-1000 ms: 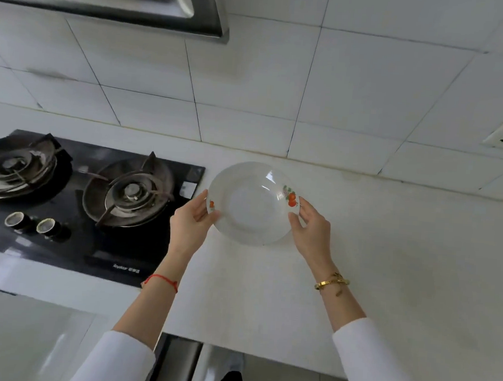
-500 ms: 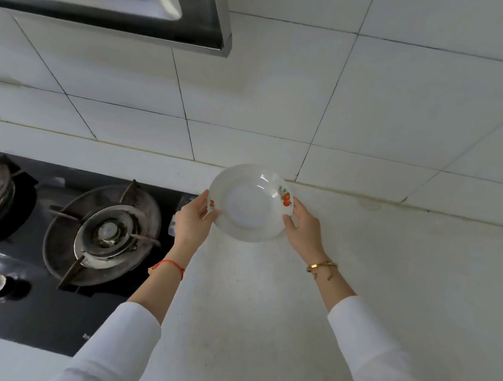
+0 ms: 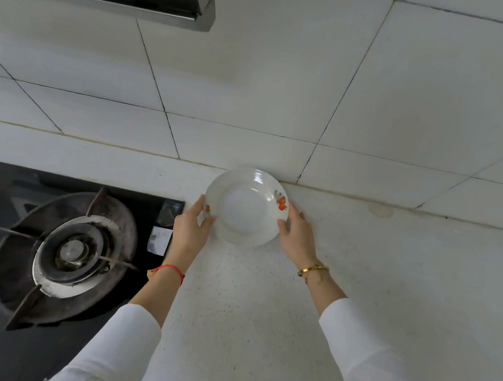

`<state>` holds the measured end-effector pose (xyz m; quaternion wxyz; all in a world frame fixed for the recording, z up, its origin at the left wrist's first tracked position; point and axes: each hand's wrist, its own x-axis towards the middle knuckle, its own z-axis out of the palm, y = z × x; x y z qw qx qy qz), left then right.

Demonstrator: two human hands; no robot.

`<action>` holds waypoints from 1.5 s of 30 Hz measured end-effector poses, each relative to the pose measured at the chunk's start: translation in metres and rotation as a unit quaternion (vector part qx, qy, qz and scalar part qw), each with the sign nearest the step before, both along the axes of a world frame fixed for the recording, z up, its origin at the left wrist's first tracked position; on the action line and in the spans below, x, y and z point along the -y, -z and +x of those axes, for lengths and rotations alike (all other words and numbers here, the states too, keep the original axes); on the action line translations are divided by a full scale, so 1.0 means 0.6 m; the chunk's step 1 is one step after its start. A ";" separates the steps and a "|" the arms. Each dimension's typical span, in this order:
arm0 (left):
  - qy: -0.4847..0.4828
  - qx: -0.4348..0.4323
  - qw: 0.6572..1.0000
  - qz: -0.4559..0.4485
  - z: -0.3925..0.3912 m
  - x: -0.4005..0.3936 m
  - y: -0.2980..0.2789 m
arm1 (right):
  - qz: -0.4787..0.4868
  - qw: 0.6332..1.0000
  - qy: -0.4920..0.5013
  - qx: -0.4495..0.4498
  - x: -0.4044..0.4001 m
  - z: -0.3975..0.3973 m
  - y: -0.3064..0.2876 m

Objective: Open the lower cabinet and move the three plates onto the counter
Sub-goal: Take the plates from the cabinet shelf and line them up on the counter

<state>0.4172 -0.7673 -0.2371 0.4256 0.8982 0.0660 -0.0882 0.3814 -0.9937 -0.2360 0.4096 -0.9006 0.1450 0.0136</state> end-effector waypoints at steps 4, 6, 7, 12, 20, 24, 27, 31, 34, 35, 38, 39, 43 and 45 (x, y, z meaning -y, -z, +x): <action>0.001 0.007 1.000 0.010 0.004 0.003 0.003 | 0.004 1.000 0.011 -0.005 0.000 0.004 0.004; 0.007 0.008 1.000 0.007 0.005 0.003 0.003 | 0.004 1.000 0.011 -0.011 0.000 0.004 0.003; 0.012 0.007 1.000 0.007 0.005 0.001 0.003 | 0.004 1.000 0.010 -0.016 0.000 0.004 0.003; 0.044 0.005 0.998 0.053 0.000 -0.005 -0.010 | -0.052 0.998 -0.016 -0.032 0.006 0.002 -0.001; 0.121 0.139 0.975 0.126 -0.033 -0.022 -0.075 | -0.154 0.986 -0.053 0.041 0.012 -0.048 -0.081; 0.152 0.194 0.957 0.151 -0.069 -0.027 -0.119 | -0.167 0.982 -0.058 0.074 0.012 -0.096 -0.128; 0.168 0.224 0.947 0.158 -0.101 -0.031 -0.150 | -0.165 0.980 -0.060 0.091 0.011 -0.135 -0.156; 0.184 0.251 0.936 0.164 -0.158 -0.029 -0.193 | -0.164 0.977 -0.053 0.124 0.008 -0.195 -0.195; 0.191 0.272 0.928 0.166 -0.208 -0.028 -0.218 | -0.165 0.975 -0.051 0.136 0.008 -0.248 -0.220; 0.191 0.276 0.927 0.165 -0.227 -0.028 -0.225 | -0.167 0.975 -0.052 0.138 0.009 -0.267 -0.227; 0.191 0.290 0.923 0.165 -0.288 -0.027 -0.246 | -0.167 0.975 -0.051 0.139 0.015 -0.330 -0.246; 0.191 0.294 0.922 0.167 -0.310 -0.026 -0.254 | -0.165 0.975 -0.048 0.138 0.018 -0.352 -0.251; 0.182 0.312 0.918 0.166 -0.409 -0.018 -0.279 | -0.160 0.976 -0.043 0.140 0.031 -0.450 -0.271; 0.177 0.317 0.916 0.171 -0.461 -0.011 -0.285 | -0.156 0.977 -0.045 0.137 0.039 -0.502 -0.278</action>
